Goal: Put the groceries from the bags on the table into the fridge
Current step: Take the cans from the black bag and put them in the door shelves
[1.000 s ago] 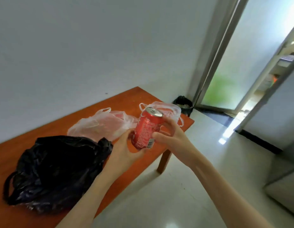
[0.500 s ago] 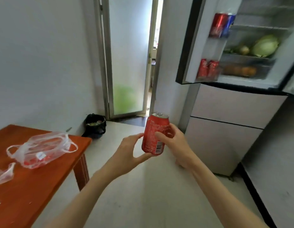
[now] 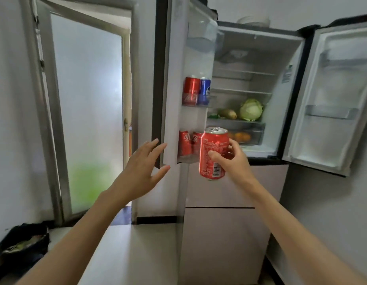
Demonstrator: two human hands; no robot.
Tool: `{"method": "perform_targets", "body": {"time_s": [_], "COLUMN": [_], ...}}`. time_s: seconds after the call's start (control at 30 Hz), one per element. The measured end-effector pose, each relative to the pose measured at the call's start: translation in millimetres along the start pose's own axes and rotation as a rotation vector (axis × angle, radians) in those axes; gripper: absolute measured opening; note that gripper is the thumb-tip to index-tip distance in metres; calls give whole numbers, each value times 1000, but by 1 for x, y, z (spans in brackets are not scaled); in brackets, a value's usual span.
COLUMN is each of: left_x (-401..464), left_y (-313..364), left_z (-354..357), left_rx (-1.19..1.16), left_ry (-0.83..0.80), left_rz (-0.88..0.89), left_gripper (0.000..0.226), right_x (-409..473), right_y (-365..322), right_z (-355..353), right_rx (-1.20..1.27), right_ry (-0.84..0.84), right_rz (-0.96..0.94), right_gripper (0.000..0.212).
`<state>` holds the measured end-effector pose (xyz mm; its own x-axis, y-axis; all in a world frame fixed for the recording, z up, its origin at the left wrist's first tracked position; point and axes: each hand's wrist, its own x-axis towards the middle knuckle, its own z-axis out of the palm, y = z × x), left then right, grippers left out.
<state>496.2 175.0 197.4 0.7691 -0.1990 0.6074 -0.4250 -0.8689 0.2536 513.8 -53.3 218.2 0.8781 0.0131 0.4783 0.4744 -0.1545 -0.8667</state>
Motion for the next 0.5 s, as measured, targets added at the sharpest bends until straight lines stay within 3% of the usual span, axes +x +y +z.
{"method": "perform_targets", "body": {"time_s": [0.27, 0.5], "left_x": [160, 270], "left_y": [5, 9], "left_z": [35, 43], "left_rx": [124, 267], "left_ry": [-4, 116], "left_rz": [74, 85], "left_gripper": [64, 65], "right_x": [142, 261], "right_y": [7, 13], "right_z": [-47, -71], "right_rx": [-122, -196], "right_ry": [118, 156], "right_rz": [-237, -435], "right_gripper": [56, 64]}}
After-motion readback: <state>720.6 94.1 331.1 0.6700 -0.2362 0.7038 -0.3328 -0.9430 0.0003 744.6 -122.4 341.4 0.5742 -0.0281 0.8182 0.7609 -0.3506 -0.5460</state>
